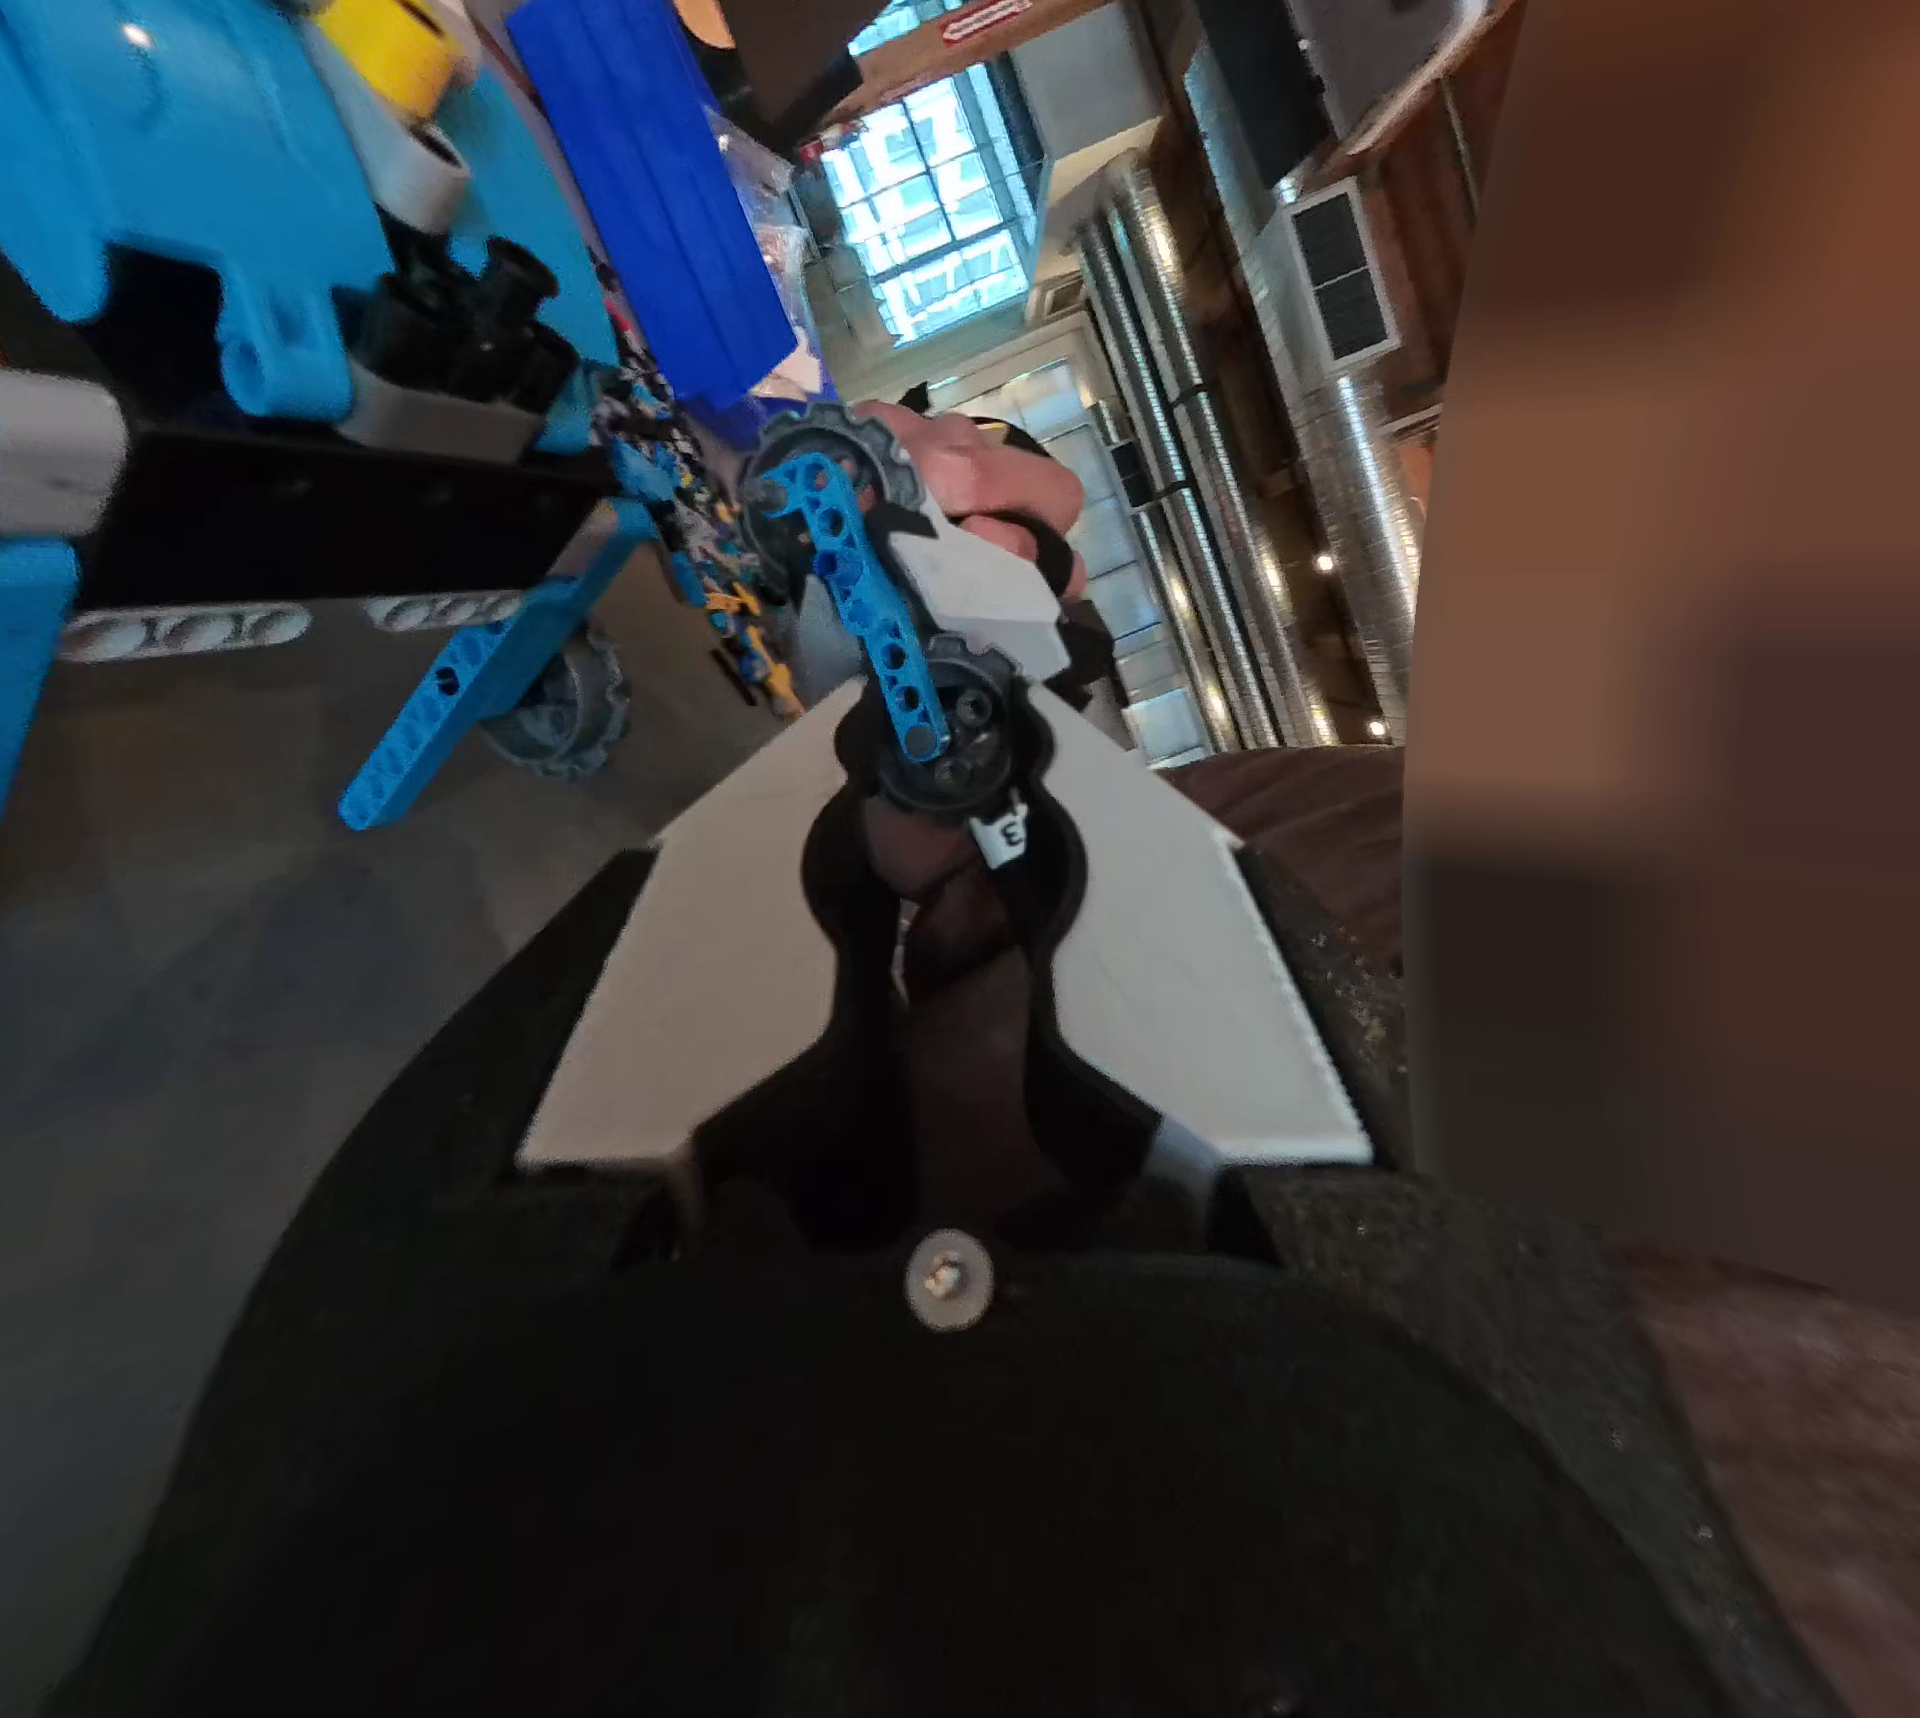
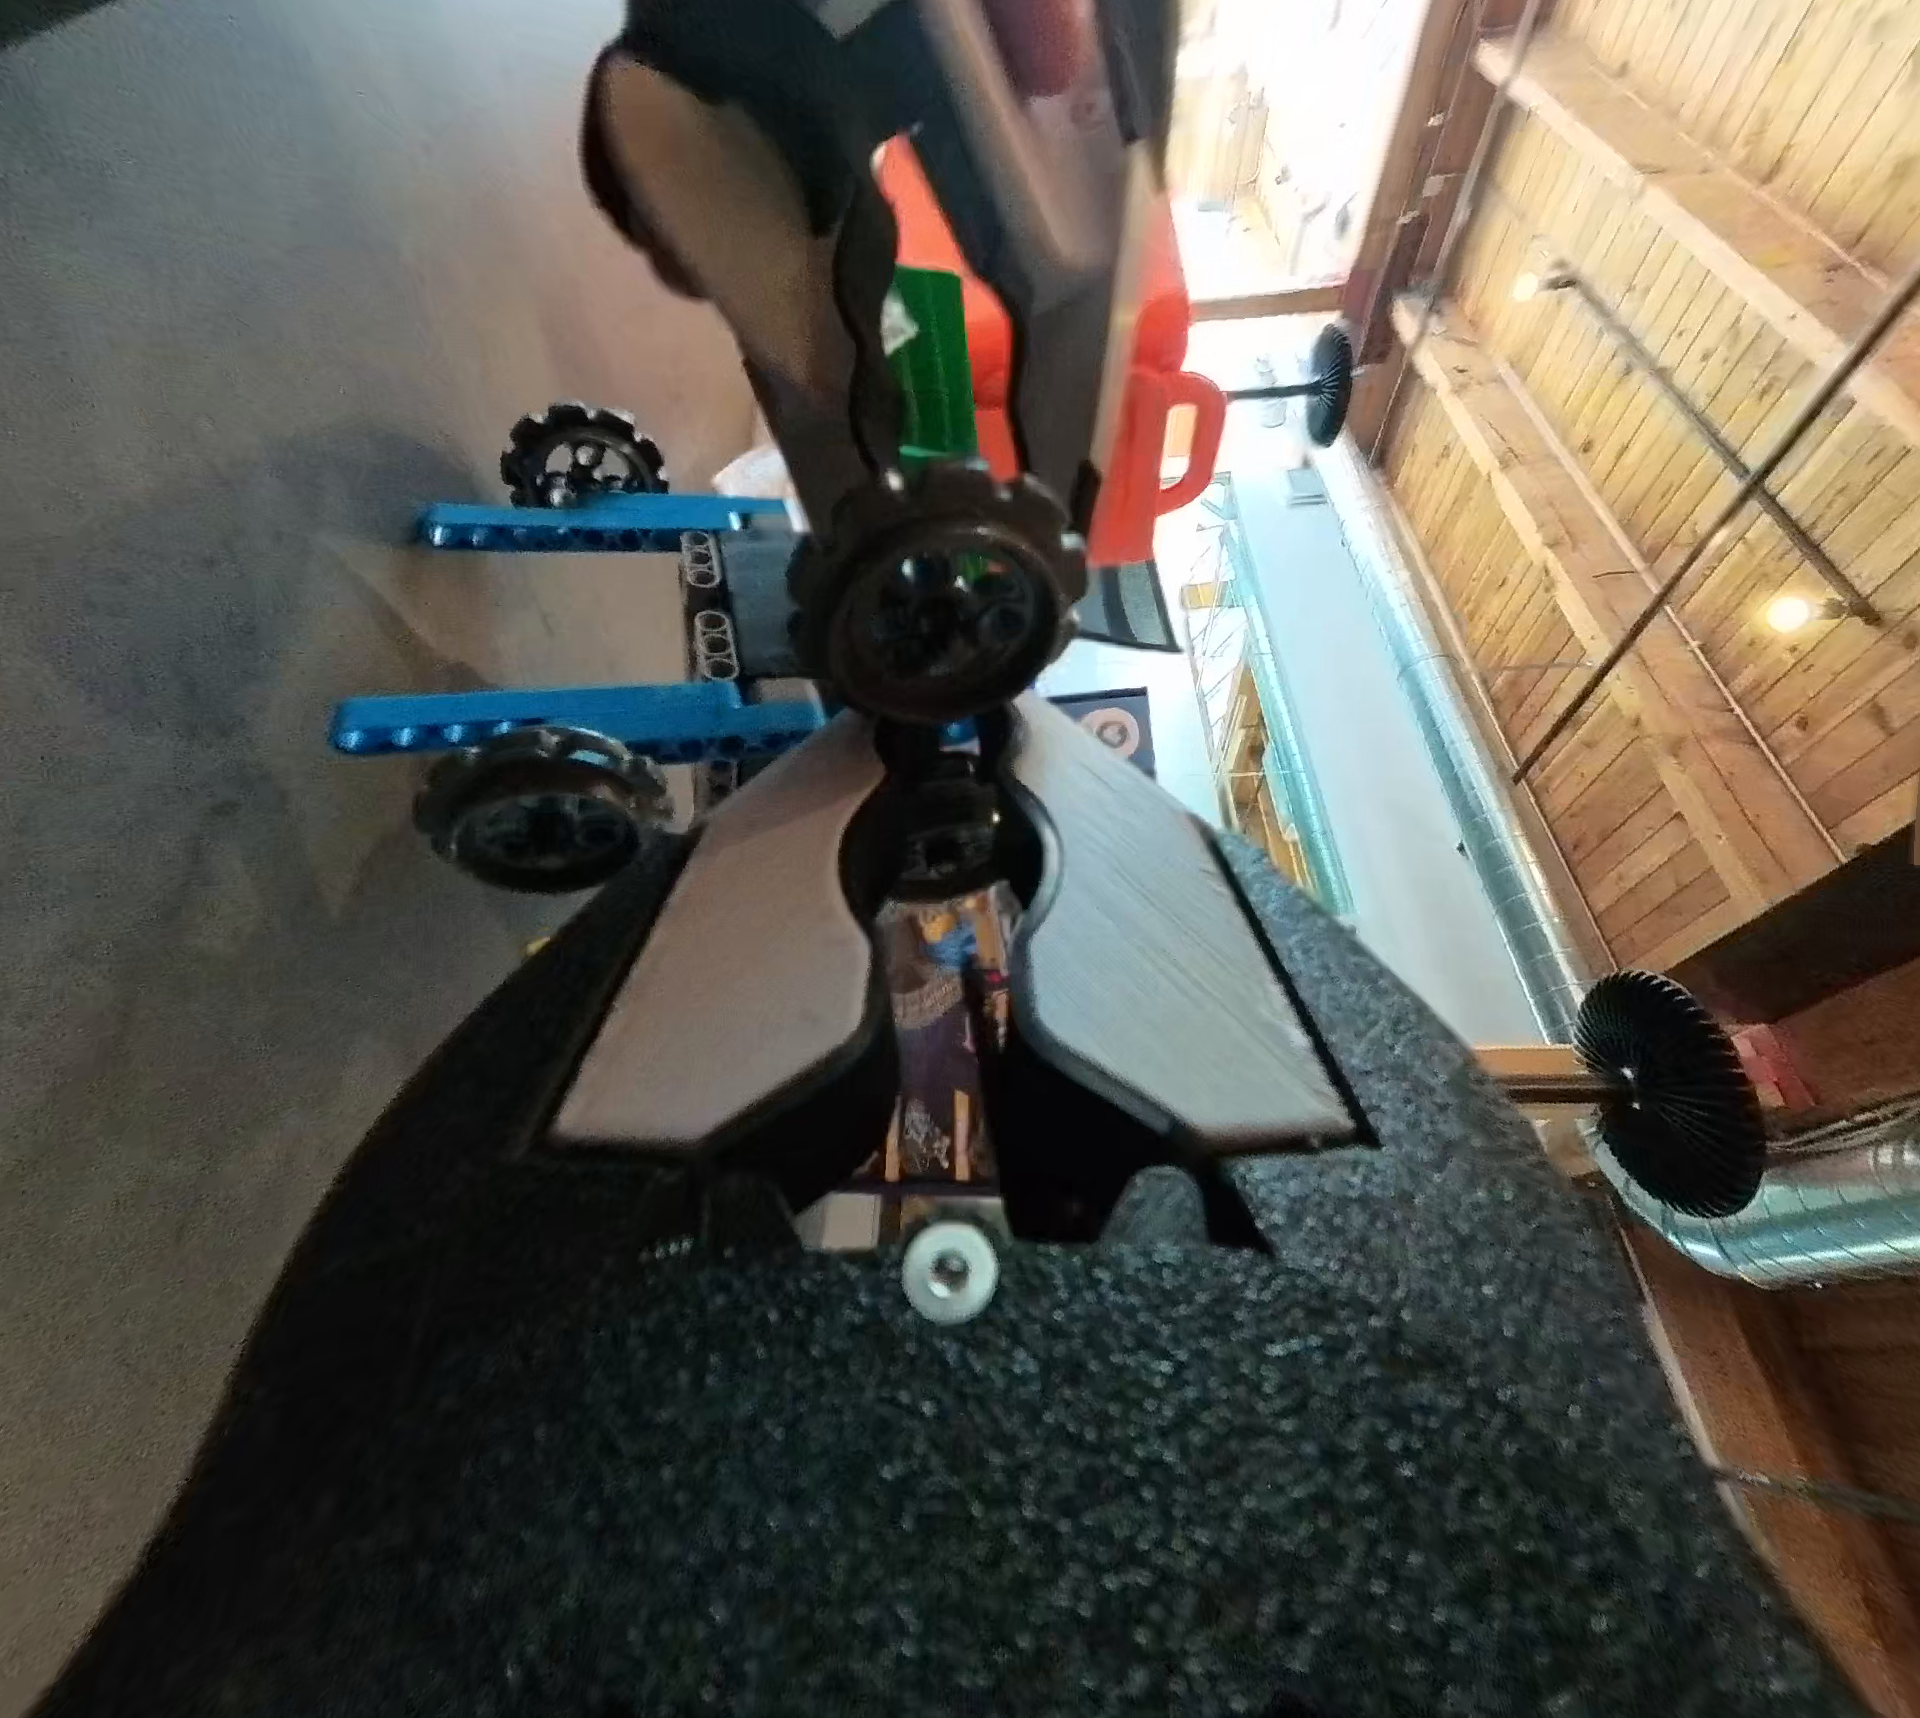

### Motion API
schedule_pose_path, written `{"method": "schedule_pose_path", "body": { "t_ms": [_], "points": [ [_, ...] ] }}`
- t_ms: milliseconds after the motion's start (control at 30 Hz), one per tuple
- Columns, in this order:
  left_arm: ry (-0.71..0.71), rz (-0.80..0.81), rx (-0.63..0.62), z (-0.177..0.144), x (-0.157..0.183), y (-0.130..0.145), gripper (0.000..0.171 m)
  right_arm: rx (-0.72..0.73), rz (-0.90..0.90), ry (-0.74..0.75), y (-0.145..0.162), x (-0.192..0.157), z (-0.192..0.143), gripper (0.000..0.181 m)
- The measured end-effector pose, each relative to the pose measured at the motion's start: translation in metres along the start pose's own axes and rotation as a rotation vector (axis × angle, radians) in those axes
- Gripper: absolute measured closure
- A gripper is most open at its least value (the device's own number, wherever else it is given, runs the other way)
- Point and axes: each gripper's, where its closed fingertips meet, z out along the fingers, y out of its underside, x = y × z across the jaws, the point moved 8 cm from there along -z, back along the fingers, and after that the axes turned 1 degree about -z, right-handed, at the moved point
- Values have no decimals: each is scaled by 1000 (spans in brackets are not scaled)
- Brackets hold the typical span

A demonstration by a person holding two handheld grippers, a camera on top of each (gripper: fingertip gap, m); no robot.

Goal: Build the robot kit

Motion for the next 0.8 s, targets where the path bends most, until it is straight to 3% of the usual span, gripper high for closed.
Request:
{"method": "schedule_pose_path", "body": {
  "t_ms": [100, 167, 300, 367, 433, 533, 600, 667, 800],
  "points": [
    [30, -6, -10, 0, -1, 2, 151, 28, 56, 7, -1, 1, -3, 172],
    [25, -2, -16, -1, -3, 3, 166, 36, 142, -5, -3, 2, -5, 142],
    [-32, 35, 34, -13, -12, -2, 166, 14, 350, -24, 6, 14, -22, 126],
    [-67, 84, 55, -16, -12, -3, 166, 19, 673, -62, 15, 22, -32, 125],
    [-32, 129, 110, -14, -7, -3, 166, 71, 1194, -170, 23, 24, -34, 130],
    [-36, 211, 183, -6, -2, -1, 165, 183, 2040, -303, 33, 6, -25, 123],
    [-40, 243, 203, 0, -1, 1, 165, 428, 2454, -372, 29, -7, -22, 128],
    [-45, 250, 210, 6, -1, 4, 165, 539, 2621, -390, 22, -15, -18, 138],
    [-53, 268, 177, 19, 1, 14, 165, 640, 2731, -306, 21, -19, -16, 163]
  ]
}}
